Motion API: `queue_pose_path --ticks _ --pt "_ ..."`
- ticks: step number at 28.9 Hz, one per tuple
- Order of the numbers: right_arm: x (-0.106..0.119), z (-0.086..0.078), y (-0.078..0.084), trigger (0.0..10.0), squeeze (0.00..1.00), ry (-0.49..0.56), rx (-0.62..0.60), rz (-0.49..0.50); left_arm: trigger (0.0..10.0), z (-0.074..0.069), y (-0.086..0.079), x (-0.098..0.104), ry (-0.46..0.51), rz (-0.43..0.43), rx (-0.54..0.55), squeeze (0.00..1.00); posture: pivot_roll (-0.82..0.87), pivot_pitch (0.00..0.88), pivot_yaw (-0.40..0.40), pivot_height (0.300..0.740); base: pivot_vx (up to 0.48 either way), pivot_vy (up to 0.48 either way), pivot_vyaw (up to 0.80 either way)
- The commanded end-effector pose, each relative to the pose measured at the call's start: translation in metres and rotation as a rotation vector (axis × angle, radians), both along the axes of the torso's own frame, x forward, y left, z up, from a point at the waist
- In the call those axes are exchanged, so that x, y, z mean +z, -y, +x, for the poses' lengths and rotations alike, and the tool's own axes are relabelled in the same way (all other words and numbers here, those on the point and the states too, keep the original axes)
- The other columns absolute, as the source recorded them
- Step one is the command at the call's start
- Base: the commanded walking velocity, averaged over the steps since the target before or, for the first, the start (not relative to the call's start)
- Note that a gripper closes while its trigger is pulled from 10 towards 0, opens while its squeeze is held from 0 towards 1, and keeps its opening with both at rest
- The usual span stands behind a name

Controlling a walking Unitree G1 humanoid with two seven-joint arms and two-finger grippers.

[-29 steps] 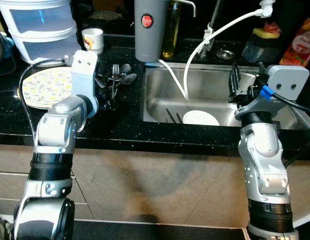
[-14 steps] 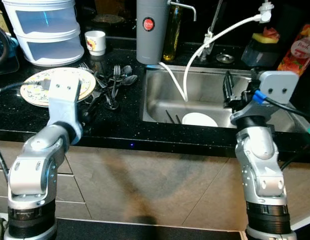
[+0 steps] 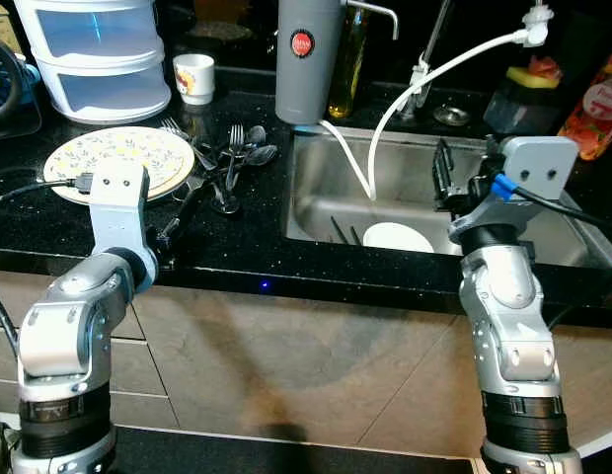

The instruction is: Kitchen organization

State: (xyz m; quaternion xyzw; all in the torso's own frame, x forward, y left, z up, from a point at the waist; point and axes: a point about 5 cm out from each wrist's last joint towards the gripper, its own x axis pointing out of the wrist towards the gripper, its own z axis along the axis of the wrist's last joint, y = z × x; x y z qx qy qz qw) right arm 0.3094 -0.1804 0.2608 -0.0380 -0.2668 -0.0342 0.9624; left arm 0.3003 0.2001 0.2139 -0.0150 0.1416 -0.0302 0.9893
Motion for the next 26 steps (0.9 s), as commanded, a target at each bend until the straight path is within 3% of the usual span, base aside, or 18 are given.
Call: queue_pose_path --ticks 1,3,4,5,6,15,17,19,23,24,26 --pt "0.002 0.0 0.003 10.0 0.0 0.012 -0.007 0.006 10.0 0.0 0.001 -0.016 -0.1 -0.032 -0.012 0.0 0.08 0.045 -0.065 0.74 0.0 0.0 0.0" --pt "0.002 -0.001 0.003 10.0 0.0 0.012 -0.01 0.007 8.2 0.0 0.002 -0.026 -0.177 -0.058 -0.03 0.0 0.08 0.045 -0.065 0.74 0.0 0.0 0.0" --pt "0.002 -0.001 0.003 10.0 0.0 0.013 -0.01 0.007 5.5 0.0 0.002 -0.03 -0.202 -0.047 -0.038 0.0 0.08 0.043 -0.063 0.74 0.0 0.0 0.0" --pt "0.002 -0.001 0.003 10.0 0.0 0.013 -0.01 0.007 5.5 0.0 0.002 -0.03 -0.202 -0.047 -0.038 0.0 0.08 0.043 -0.063 0.74 0.0 0.0 0.0" --pt "0.002 -0.001 0.003 10.0 0.0 0.015 -0.011 0.007 0.0 0.0 -0.001 -0.032 -0.216 0.006 -0.026 0.0 0.08 0.043 -0.062 0.74 0.0 0.0 0.0" --pt "0.003 0.001 0.003 10.0 0.0 0.021 -0.009 0.01 0.0 0.007 -0.01 -0.019 -0.123 0.231 0.04 0.0 0.09 0.038 -0.067 0.74 0.0 0.0 0.0" --pt "0.003 0.001 0.002 10.0 0.0 0.022 -0.008 0.01 0.0 0.007 -0.01 -0.016 -0.107 0.243 0.045 0.0 0.09 0.038 -0.067 0.74 0.0 0.0 0.0" --pt "0.004 0.002 0.002 10.0 0.0 0.026 -0.008 0.011 0.0 0.012 -0.009 0.002 0.015 0.293 0.068 0.0 0.09 0.036 -0.068 0.74 0.0 0.0 0.0" --pt "0.004 0.002 0.002 10.0 0.0 0.027 -0.008 0.011 0.0 0.014 -0.012 0.015 0.1 0.338 0.117 0.0 0.09 0.036 -0.068 0.74 0.0 0.0 0.0" --pt "0.004 0.002 0.003 10.0 0.0 0.027 -0.009 0.011 10.0 0.015 -0.013 0.029 0.191 0.374 0.156 0.0 0.08 0.035 -0.069 0.74 0.0 0.0 0.0" --pt "0.005 0.002 0.003 10.0 0.0 0.028 -0.01 0.01 10.0 0.015 -0.01 0.051 0.331 0.409 0.17 0.0 0.08 0.034 -0.068 0.74 0.0 0.0 0.0"
